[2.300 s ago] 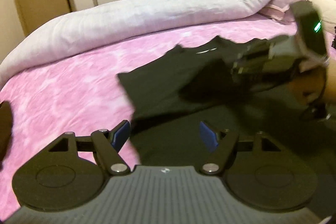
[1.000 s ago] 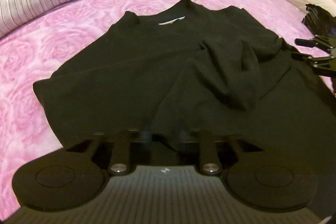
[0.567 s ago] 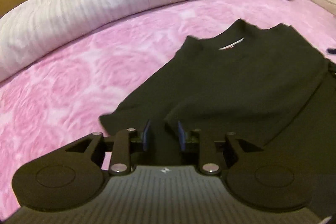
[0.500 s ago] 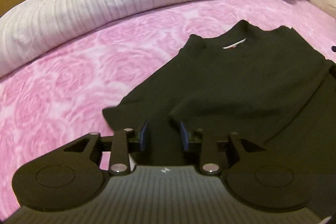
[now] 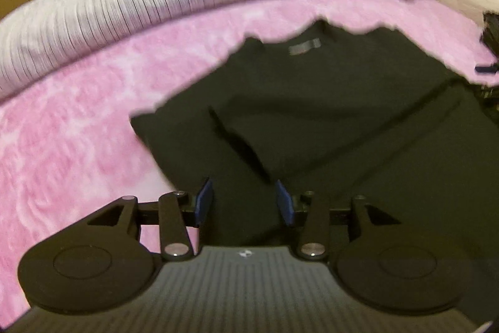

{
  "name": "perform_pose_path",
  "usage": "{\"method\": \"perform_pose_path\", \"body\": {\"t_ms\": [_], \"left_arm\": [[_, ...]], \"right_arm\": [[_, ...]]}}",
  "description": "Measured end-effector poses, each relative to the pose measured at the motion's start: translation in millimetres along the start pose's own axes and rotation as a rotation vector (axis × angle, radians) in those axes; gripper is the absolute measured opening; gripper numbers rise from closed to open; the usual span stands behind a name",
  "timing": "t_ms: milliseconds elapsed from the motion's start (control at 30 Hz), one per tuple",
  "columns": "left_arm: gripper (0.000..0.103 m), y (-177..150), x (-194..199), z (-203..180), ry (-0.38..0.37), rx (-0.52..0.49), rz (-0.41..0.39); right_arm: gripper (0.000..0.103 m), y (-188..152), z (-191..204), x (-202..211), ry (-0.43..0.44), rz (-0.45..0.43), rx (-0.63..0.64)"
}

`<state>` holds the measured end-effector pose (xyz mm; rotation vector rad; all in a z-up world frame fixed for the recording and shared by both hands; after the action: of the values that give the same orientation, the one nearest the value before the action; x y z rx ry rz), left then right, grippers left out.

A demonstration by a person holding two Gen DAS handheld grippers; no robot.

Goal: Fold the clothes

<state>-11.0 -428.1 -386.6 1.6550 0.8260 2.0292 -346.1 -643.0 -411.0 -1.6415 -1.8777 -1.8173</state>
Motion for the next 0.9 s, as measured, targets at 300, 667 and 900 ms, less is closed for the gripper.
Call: {"method": "perform_pose_path", "body": {"t_ms": [300, 667, 900], "left_arm": [[0.041, 1.6, 27.7, -8.2, -0.004, 0.007, -0.036], [0.040, 46.4, -66.4, -17.5, -0.113, 0.024, 0.026], [0.042, 40.9, -82.0, -13.1, -0.137, 0.029, -0.009]], "right_arm": [[0.058, -44.2, 8.6, 76.2, 0.063, 0.030, -0.084], [0.058, -1.1, 35.9, 73.7, 0.256, -0.135, -0.115], [0.058, 87.6, -11.2, -42.4, 0.377, -0.143, -0.229]]}}
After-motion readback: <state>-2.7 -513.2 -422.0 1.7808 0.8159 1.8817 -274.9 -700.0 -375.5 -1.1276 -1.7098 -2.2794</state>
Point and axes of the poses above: each gripper's, at about its wrist camera, not at the fingertips, and x roughly against the way its jaws point, z to its left, y to its top, the point moved 4 cm from there along -x, roughly the way its jaws point, and after that the axes turned 5 degrees about y, right-handed, at the moved point
